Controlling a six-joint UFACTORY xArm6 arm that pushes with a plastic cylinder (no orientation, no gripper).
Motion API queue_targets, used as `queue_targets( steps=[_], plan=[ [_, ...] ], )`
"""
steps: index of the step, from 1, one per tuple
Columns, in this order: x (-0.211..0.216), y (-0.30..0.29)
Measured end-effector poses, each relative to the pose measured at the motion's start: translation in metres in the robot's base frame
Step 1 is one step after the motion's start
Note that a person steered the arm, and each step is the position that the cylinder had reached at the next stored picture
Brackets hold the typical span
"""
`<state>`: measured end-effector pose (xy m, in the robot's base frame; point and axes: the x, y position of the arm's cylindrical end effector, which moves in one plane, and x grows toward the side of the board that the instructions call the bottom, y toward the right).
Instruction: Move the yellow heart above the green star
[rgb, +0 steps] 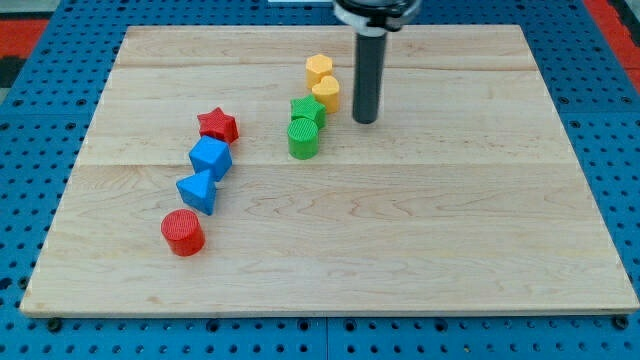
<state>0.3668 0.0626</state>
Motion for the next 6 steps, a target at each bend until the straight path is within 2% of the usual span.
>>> queue_targets(
  steps=[6],
  plan=[
    [-0.099,-0.062]
  ],
)
